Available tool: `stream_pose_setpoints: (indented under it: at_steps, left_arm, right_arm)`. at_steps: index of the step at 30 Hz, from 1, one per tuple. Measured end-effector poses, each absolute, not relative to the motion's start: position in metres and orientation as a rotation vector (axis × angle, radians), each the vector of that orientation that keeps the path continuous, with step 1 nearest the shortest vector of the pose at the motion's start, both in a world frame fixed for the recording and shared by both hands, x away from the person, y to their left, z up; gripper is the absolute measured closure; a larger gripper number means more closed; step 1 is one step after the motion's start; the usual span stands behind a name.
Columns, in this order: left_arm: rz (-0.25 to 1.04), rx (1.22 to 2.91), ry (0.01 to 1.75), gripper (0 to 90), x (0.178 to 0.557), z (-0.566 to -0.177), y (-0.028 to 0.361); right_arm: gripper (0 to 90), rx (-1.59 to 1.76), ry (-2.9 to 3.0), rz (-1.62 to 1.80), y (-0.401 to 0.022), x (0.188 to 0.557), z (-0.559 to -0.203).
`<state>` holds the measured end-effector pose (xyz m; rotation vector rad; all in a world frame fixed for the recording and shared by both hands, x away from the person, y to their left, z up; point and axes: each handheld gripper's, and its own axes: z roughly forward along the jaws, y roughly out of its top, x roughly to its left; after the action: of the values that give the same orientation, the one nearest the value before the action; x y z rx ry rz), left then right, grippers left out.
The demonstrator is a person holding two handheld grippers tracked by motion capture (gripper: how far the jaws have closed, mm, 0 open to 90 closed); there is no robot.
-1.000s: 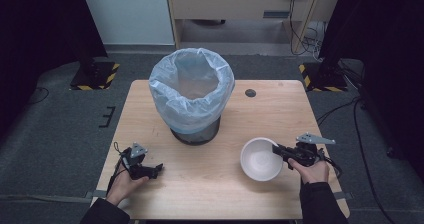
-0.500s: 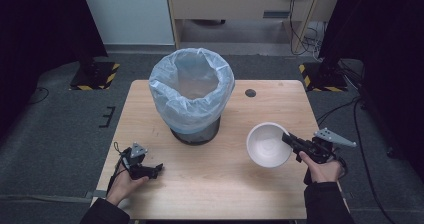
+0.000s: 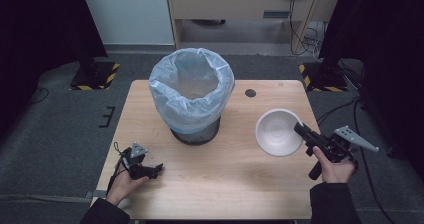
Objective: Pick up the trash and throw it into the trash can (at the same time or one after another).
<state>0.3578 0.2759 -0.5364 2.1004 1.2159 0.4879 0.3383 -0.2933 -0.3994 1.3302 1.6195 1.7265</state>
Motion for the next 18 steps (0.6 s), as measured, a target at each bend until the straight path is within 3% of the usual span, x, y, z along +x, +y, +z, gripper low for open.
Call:
stream_pose_setpoints:
  at_steps: [18]
  left_arm:
    - [0.488,2.101,1.216,0.0,0.358,-0.536,0.276]
  right_arm:
    - [83.8,1.242,1.443,1.863,-0.295,0.336,-0.367]
